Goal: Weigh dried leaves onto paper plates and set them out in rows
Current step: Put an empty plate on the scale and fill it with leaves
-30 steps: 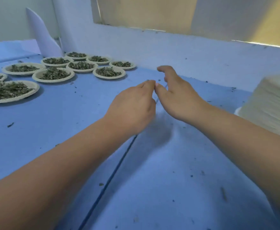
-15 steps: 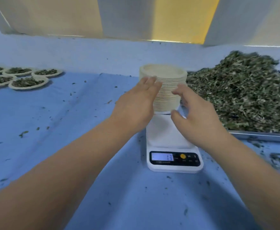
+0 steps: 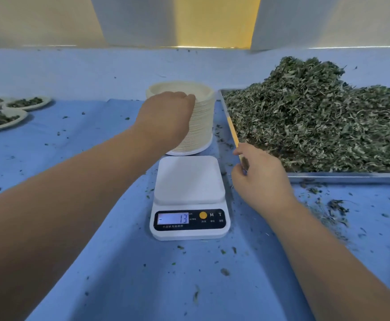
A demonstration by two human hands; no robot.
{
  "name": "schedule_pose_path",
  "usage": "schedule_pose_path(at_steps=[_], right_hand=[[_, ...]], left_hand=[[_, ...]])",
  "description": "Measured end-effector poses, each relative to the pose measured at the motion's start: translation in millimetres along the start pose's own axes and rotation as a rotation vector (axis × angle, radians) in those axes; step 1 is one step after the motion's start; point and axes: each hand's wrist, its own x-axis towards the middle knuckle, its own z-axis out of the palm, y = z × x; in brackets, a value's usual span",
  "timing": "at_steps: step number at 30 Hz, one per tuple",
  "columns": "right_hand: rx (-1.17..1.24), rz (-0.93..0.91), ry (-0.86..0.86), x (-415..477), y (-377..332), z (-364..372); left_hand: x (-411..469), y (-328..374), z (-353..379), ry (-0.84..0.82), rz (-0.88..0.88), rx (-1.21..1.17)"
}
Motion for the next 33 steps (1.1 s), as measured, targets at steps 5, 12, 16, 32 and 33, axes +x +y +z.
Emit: schedule_pose_path(at_steps=[5,12,16,32,33], right_hand=[[0.026,0.005,0.011,-0.4,1.6,1.5],[0.085,0.048,0.045,-4.7,1.9,-0.3],[0.087,0.056,0.043,-3.7,2.2,1.6],[0.063,0.068,0.027,-3.7,0.6,0.5],[0.066,0.071,0.025,-3.6,1.1,1.1]], left_hand=[[3.2,1.8,-6.0,-0.006,0.022,0.116],[1.6,0.1,-0.1,0.047,0.054,0.165],[2.9,-1.7,1.7,0.069,0.08,0.192],[6.0,-9.6,-1.7,0.118,0.206,0.201],[6.2,-11.2,-2.3,0.134,0.209,0.176]])
